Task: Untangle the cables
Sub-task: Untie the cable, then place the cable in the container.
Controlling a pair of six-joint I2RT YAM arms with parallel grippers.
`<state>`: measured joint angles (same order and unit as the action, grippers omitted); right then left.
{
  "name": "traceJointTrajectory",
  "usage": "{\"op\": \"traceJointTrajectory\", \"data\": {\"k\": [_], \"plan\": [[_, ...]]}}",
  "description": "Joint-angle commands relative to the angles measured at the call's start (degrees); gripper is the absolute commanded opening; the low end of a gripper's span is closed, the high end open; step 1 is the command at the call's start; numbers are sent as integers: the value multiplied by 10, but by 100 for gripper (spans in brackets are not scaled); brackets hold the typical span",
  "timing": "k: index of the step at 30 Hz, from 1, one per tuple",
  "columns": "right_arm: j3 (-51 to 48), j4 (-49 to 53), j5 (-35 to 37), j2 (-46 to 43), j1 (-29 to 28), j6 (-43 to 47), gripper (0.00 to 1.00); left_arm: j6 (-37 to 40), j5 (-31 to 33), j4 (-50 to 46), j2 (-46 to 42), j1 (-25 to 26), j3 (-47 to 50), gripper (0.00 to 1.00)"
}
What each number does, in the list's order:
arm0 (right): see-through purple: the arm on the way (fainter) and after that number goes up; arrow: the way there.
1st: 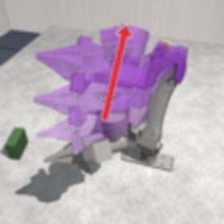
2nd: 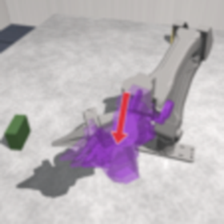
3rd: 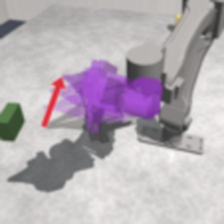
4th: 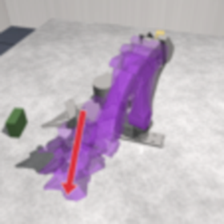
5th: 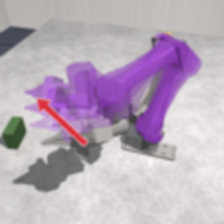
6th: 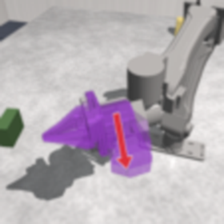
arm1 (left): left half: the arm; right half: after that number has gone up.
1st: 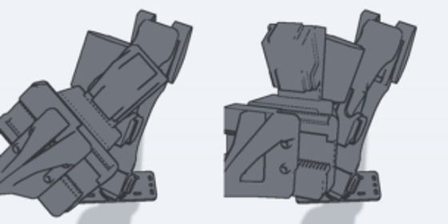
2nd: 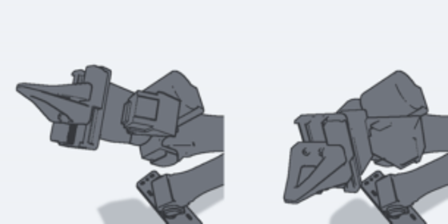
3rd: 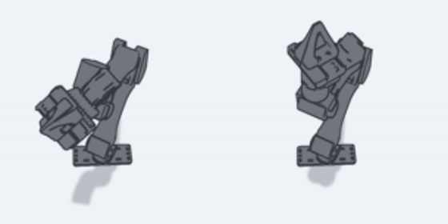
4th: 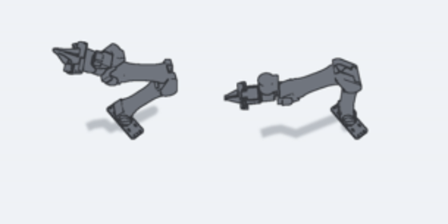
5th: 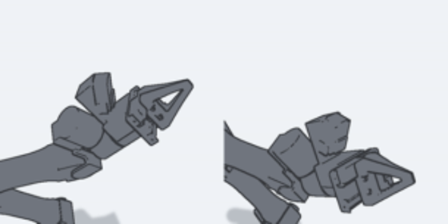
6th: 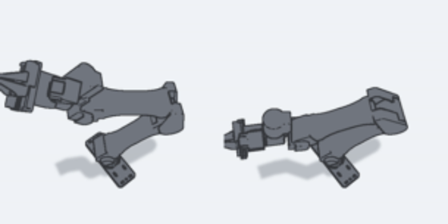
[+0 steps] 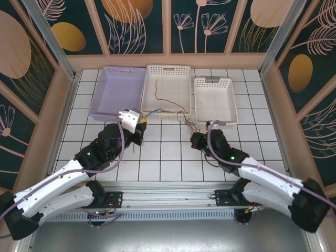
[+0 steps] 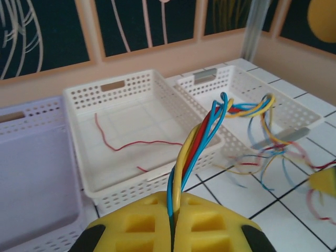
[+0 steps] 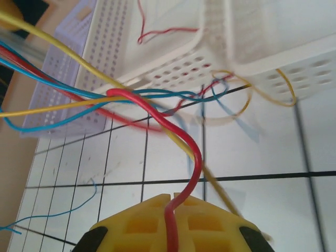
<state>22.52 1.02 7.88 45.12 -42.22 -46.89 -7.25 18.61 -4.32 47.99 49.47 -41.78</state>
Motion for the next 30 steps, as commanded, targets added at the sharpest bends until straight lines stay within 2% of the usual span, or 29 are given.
{"op": "traceJointTrajectory", "data": {"k": [1,9,14,17,20,24,30], "plan": [[-9,94,3,-65,20,-19,0,7,69,-6,3,-6,-22,0],[22,277,79,-182,63,-60,0,8,122,-6,-2,-20,-23,0],[53,334,70,-223,104,-57,0,7,127,2,-15,-23,-17,0],[79,355,76,-224,106,-59,0,11,145,0,-16,-25,-19,0],[92,337,51,-225,105,-45,0,7,116,10,-20,-27,-12,0],[116,258,-16,-194,106,0,0,11,61,19,-22,-27,-8,0],[197,129,-130,-46,105,56,0,26,-6,32,-47,-27,8,0]]}}
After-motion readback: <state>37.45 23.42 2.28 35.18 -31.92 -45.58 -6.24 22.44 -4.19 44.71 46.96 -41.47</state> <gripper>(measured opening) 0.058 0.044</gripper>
